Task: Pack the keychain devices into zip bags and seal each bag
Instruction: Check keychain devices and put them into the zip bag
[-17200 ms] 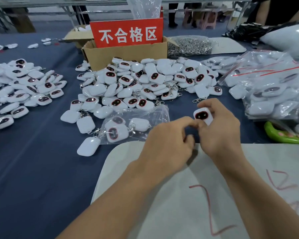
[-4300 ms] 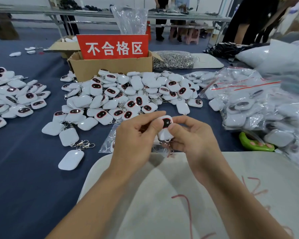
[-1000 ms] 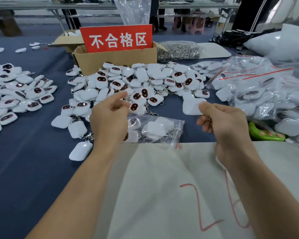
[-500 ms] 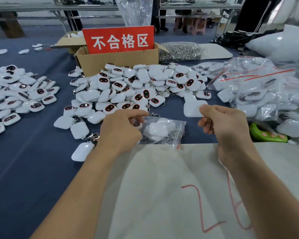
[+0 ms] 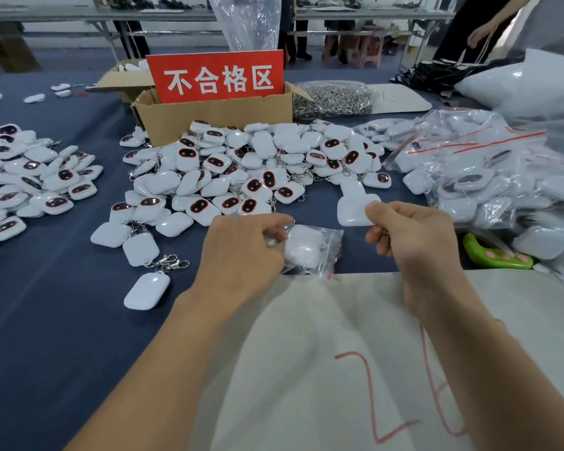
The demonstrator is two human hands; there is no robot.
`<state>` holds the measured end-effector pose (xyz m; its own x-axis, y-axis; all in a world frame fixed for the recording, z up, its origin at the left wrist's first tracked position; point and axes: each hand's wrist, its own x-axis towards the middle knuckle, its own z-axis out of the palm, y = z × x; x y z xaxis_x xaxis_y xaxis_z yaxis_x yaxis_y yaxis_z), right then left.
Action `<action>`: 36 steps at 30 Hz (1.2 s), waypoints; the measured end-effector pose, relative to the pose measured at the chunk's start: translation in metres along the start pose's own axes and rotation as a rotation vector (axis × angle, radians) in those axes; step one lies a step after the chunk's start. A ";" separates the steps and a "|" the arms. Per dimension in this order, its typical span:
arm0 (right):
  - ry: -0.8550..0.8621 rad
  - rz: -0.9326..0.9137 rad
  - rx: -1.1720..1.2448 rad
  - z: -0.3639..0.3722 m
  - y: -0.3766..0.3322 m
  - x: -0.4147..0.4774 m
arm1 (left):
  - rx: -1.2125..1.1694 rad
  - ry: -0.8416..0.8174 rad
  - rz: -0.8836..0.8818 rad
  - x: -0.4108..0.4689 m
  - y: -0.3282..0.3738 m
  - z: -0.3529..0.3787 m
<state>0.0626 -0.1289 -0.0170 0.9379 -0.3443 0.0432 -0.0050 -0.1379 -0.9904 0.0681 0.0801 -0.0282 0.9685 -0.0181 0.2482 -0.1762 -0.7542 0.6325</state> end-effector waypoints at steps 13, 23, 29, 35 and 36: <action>0.171 0.048 -0.353 -0.003 0.004 -0.001 | 0.081 0.079 0.213 -0.012 0.024 0.016; -0.232 -0.067 -0.275 0.012 0.009 -0.007 | -0.204 0.184 0.183 -0.017 0.034 0.028; -0.126 -0.168 -0.472 0.042 0.006 -0.020 | -0.354 0.173 0.348 -0.024 0.040 0.025; -0.238 -0.153 -0.588 0.032 0.006 -0.010 | -0.510 0.348 0.131 -0.015 0.032 0.017; -0.109 -0.154 -0.518 0.026 0.007 -0.005 | -0.541 0.430 0.079 -0.013 0.030 0.014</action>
<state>0.0663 -0.1041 -0.0271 0.9715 -0.1900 0.1417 -0.0092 -0.6276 -0.7785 0.0529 0.0485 -0.0230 0.8136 0.2864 0.5060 -0.4139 -0.3259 0.8500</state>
